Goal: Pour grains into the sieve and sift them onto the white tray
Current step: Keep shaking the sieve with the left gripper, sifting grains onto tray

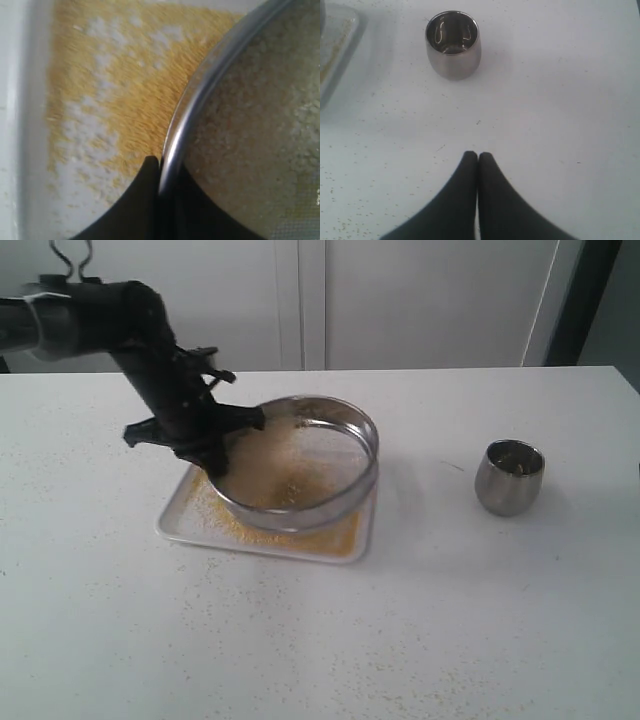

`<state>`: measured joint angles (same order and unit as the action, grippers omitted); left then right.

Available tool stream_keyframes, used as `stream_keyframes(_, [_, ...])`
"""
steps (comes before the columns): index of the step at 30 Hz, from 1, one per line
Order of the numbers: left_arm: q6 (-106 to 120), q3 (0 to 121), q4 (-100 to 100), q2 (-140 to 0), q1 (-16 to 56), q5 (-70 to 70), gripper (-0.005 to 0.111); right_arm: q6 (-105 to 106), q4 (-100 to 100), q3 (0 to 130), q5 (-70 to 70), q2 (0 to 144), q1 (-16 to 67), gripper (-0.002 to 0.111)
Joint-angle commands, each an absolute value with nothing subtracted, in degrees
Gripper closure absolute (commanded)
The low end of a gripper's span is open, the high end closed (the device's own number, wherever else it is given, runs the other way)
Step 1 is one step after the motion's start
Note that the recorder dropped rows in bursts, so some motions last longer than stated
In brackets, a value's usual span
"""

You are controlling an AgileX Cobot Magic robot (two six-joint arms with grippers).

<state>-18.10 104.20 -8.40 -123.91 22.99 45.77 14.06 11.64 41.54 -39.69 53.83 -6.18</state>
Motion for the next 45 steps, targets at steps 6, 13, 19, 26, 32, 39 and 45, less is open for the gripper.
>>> stream_keyframes(6, [-21.0, 103.4, -10.7, -121.9, 21.3, 44.8, 0.107, 13.7, 11.9, 41.3, -39.1, 53.6, -6.4, 0.108])
stream_keyframes(13, [-27.9, 103.5, 3.2, -121.3, 23.2, 47.9, 0.107, 13.7, 11.9, 41.3, -39.1, 53.6, -6.4, 0.108])
stream_keyframes(19, [-22.0, 102.3, -10.7, -123.0, 22.2, 44.4, 0.107, 13.7, 11.9, 41.3, -39.1, 53.6, -6.4, 0.108])
stream_keyframes(26, [-30.4, 104.7, 3.6, -119.4, 19.8, 50.6, 0.107, 13.7, 11.9, 41.3, -39.1, 53.6, -6.4, 0.108])
stream_keyframes(32, [-22.1, 104.6, -9.8, -122.8, 25.3, 46.2, 0.107, 13.7, 11.9, 41.3, -39.1, 53.6, -6.4, 0.108])
stream_keyframes(39, [-23.0, 101.9, -12.4, -121.4, 22.9, 43.1, 0.107, 13.7, 11.9, 41.3, -39.1, 53.6, -6.4, 0.108])
stream_keyframes(45, [-35.1, 103.4, 4.9, -118.8, 19.4, 51.8, 0.107, 13.7, 11.9, 41.3, -39.2, 53.6, -6.4, 0.108])
